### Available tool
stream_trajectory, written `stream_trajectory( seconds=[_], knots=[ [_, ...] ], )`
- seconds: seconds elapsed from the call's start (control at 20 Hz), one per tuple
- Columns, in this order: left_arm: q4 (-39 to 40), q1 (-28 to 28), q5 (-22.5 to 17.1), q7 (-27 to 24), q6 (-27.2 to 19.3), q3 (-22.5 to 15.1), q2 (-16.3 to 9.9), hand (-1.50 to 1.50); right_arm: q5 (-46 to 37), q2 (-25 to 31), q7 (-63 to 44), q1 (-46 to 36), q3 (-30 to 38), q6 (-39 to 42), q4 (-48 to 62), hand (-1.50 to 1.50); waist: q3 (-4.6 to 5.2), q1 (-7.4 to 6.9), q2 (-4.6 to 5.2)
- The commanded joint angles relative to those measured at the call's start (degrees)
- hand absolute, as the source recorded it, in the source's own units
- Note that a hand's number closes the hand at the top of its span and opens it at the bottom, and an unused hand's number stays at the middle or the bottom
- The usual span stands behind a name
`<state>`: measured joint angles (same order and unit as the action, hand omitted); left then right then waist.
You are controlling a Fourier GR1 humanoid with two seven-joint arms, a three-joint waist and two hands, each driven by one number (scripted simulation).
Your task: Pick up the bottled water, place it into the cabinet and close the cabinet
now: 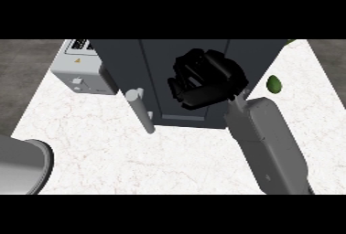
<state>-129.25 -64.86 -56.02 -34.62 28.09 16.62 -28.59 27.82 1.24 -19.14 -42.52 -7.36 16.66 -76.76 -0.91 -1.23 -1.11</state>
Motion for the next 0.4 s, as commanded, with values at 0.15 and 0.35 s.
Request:
stream_trajectory(
  seconds=[0.15, 0.35],
  knots=[
    [1.6, 2.9, -3.3, 2.2, 1.6, 2.2, -1.1, -1.50, 5.4, -1.2, -0.4, -11.7, 2.3, -0.1, 10.9, 1.50, 0.94, -1.52, 1.65],
    [-1.0, 0.5, -1.6, 3.5, 2.0, 1.5, 1.2, -1.50, 4.1, -1.1, 1.0, -10.2, 1.6, 1.4, 11.7, 1.50, 0.90, -1.55, 1.48]
  ],
)
